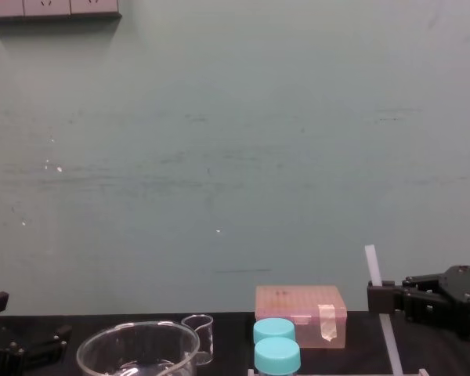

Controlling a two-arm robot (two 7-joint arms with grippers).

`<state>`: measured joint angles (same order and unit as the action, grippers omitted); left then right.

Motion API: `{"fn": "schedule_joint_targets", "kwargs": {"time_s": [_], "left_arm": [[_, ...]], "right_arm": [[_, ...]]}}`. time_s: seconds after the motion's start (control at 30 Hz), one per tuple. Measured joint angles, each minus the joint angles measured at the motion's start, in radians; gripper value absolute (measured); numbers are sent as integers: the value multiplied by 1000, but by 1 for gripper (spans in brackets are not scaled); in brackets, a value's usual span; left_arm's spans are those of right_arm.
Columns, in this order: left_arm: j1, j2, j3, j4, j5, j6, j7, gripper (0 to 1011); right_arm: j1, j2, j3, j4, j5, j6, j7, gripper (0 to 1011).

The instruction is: Pick up the stirring rod with one hand, then place it down.

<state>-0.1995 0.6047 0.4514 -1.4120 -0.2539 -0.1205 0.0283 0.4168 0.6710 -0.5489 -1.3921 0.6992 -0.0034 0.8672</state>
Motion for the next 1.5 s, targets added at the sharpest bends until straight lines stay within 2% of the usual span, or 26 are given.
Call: {"fn": "schedule_joint_targets", "kwargs": {"time_s": [0.2,0.27,0.3,0.43,0.63,0.83,0.93,1.2,1.4,1.5], "left_arm": [[0,0,0,0,0,0,0,1005],[0,0,0,0,0,0,0,1005],[0,0,0,0,0,0,0,1005],[0,0,0,0,0,0,0,1004],[0,0,0,0,0,0,0,1005],[0,0,0,0,0,0,0,1005],[0,0,0,0,0,0,0,1005],[0,0,0,0,0,0,0,1005],[0,0,0,0,0,0,0,1005],[0,0,0,0,0,0,0,1005]], "right_arm": [[-3,0,4,-1,3,-6,-2,69],[-17,-1,38,-18,21,-38,-28,69],[-17,-1,38,-18,21,-38,-28,69],[-26,3,90,-65,44,-64,-69,69],[-25,5,160,-123,86,-67,-121,69],[-6,-19,208,-141,113,-43,-203,69],[13,-30,215,-134,108,-28,-240,69],[97,-75,199,-65,43,46,-345,69],[149,-103,184,-17,8,70,-353,69],[158,-113,182,-10,-4,73,-356,69]]}}
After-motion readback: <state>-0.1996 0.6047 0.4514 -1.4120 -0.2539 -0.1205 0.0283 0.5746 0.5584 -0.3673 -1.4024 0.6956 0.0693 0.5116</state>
